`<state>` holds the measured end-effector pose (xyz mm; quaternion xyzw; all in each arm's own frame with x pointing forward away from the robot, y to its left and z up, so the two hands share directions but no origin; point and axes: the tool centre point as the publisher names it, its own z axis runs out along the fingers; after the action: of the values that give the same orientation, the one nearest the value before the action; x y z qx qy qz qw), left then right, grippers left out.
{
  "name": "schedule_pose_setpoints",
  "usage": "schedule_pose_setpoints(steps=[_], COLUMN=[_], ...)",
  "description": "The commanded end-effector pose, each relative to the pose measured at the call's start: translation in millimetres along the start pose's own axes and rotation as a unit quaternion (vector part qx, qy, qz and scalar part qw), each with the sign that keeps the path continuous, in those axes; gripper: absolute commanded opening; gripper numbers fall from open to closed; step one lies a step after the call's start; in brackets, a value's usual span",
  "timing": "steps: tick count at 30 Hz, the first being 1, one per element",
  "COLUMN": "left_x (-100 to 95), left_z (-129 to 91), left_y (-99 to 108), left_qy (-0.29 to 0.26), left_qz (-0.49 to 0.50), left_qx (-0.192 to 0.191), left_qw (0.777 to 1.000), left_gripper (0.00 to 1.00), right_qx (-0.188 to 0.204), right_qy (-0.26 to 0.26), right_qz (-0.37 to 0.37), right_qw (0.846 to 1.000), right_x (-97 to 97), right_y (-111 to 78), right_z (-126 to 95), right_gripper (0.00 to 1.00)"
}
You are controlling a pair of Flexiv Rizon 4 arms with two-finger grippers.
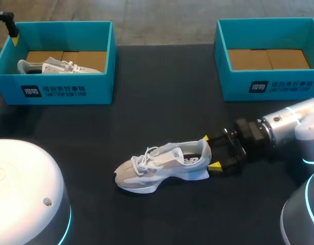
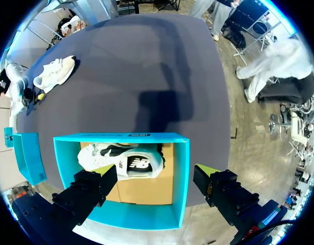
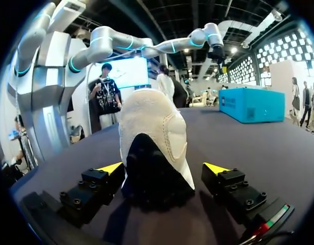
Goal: Take the shoe out of the shoebox, open the shoe tongue, remove and reinsert the insole, then place the shoe into the shoebox
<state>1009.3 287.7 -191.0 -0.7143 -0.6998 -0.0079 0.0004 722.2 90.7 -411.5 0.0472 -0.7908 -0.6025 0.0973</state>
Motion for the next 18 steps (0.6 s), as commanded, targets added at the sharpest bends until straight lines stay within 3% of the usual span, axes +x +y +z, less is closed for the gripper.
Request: schedule_pose_setpoints(steps=[1, 18], left_x=[0.2, 0.2], left_z=[-0.6, -0.6], left_y=[-0.2, -0.2], left_qy=[0.002, 0.002], left_qz=[0.000, 0.000], left_qx=[0.000, 0.000], left_qw=[1.000, 1.000], left_gripper=[1.00, 1.00], right_qx=[0.004, 0.010], right_qy=[0.006, -0.001], right_qz=[0.000, -0.008], right_qw=[1.000, 1.000], right_x=[-1.2, 5.5], right_y=[1.8, 6.9], right_z=[3.1, 5.8], right_gripper=[1.00, 1.00])
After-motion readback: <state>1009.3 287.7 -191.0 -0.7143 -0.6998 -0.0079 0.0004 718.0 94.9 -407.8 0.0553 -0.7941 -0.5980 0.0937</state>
